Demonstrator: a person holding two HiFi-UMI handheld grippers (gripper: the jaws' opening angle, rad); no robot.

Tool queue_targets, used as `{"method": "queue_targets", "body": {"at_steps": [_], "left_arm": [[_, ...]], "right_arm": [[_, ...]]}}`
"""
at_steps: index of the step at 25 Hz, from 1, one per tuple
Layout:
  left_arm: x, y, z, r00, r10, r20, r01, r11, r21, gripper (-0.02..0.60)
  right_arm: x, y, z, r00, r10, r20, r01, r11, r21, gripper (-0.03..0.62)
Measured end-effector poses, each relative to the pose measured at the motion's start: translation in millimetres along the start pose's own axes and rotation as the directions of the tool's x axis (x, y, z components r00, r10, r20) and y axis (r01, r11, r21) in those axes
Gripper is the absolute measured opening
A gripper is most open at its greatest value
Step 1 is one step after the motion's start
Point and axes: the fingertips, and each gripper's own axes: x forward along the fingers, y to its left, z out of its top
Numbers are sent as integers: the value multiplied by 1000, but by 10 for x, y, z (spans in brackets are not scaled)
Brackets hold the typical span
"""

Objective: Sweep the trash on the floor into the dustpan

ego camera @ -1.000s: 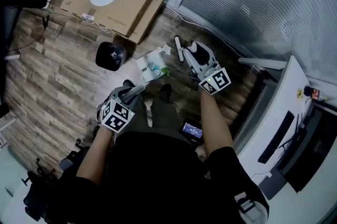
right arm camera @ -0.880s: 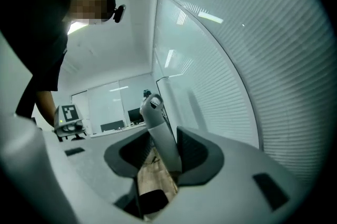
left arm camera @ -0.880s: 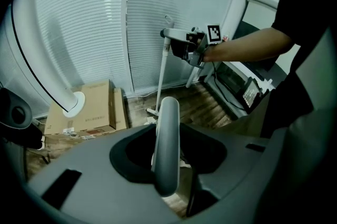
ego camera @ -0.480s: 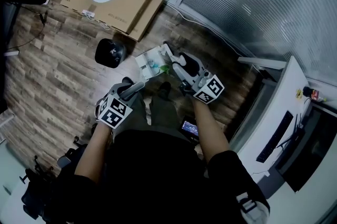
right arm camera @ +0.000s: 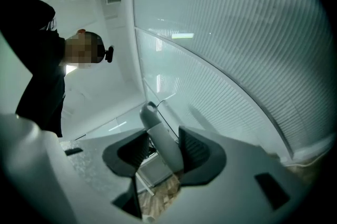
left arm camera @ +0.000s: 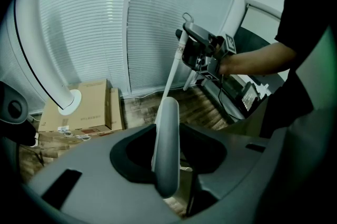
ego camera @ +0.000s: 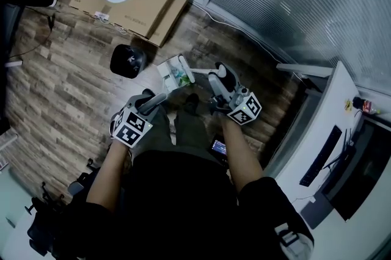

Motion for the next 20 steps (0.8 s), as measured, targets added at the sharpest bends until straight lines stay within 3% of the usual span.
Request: {"method": "queue_targets", "body": {"at_steps": [4, 9, 14, 20], "left_arm": [[4, 15, 1, 1000, 4, 1, -4, 1000, -1, 127], [7, 47, -12, 1000, 10, 3, -10, 1000, 2, 127], [18, 42, -14, 1000, 19, 12, -19, 1000, 7, 127], [5, 51, -38, 1000, 26, 13, -26, 1000, 17, 129]], "right_arm": [[-73, -26, 79, 999, 3, 49, -6, 998, 56, 164], [-55, 67, 208, 996, -12, 85, 9, 999, 32, 164], [-97, 106, 679, 988, -18, 151, 14, 999, 30, 161], [-277, 264, 1526, 964, -44, 263, 50, 999, -15, 153]]}}
